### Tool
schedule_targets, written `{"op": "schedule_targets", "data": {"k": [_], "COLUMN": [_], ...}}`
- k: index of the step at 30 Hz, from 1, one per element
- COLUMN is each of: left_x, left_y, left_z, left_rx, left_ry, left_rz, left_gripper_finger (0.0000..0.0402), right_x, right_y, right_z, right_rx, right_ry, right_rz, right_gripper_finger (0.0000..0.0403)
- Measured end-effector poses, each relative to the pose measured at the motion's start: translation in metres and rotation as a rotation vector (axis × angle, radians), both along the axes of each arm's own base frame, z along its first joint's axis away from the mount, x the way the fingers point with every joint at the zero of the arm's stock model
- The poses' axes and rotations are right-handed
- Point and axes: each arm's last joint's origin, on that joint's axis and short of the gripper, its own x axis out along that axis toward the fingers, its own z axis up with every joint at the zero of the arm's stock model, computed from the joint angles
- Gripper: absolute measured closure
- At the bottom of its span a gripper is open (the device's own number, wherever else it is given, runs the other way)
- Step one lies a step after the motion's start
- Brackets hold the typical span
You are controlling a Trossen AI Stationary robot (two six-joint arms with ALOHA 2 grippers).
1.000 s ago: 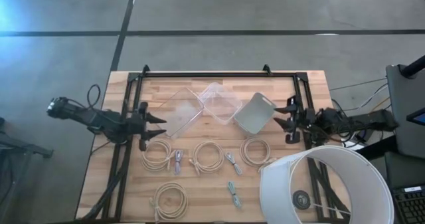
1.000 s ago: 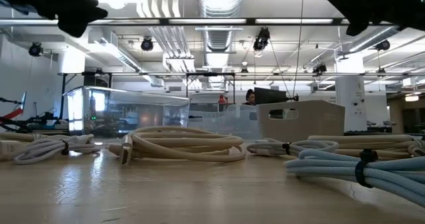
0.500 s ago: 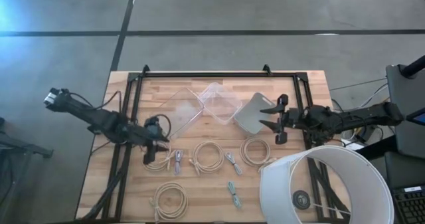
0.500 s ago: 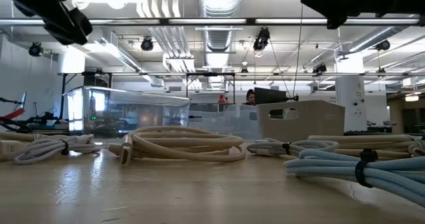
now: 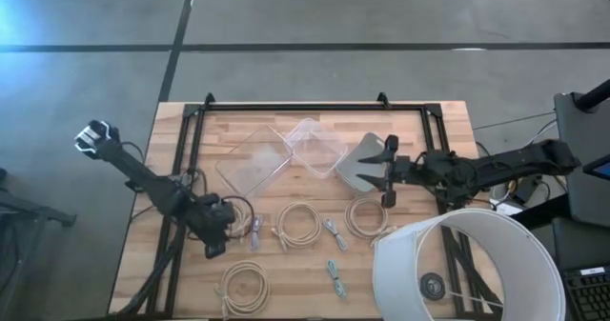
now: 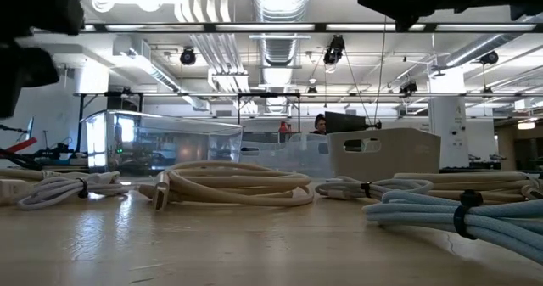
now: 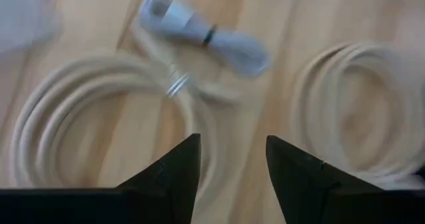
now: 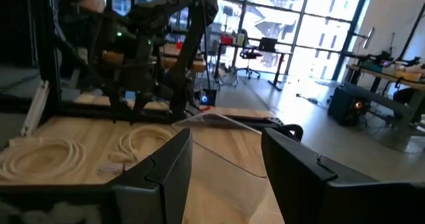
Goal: Pick & Place USB Port
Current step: Put the light brown HDMI cable into the left transparent bin
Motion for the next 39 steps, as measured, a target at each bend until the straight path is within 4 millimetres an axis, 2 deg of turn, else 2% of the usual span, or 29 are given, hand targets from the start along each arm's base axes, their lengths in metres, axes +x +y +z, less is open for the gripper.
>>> {"op": "schedule_targets", "data": {"k": [12, 21, 24, 30, 31, 35, 39], "left_x": [0.018, 0.030, 0.030, 0.030, 0.029, 0.027, 0.032], "left_y": [-0.015, -0.026, -0.026, -0.026, -0.026, -0.024, -0.028], "left_z": [-0.045, -0.064, -0.066, -0.064, -0.063, -0.057, -0.039], "left_rx": [0.137, 0.096, 0.098, 0.082, 0.078, 0.057, 0.025], "left_ry": [0.203, 0.239, 0.250, 0.249, 0.246, 0.240, 0.209], "left_rz": [0.015, -0.022, -0.027, -0.025, -0.019, 0.039, 0.063], "left_gripper_finger": [0.0227, 0.0232, 0.0260, 0.0375, 0.0383, 0.0376, 0.0378], "right_x": [0.019, 0.031, 0.036, 0.044, 0.045, 0.049, 0.050], "right_y": [0.002, 0.003, 0.003, 0.004, 0.004, 0.004, 0.004], "right_z": [0.011, 0.017, 0.017, 0.017, 0.016, 0.016, 0.019], "right_rx": [-0.099, -0.163, -0.194, -0.251, -0.257, -0.279, -0.278], "right_ry": [0.046, 0.057, 0.069, 0.089, 0.094, 0.106, 0.096], "right_rz": [-0.006, -0.005, -0.005, -0.003, -0.002, -0.002, -0.003], "right_gripper_finger": [0.0225, 0.0225, 0.0225, 0.0225, 0.0225, 0.0225, 0.0225]}}
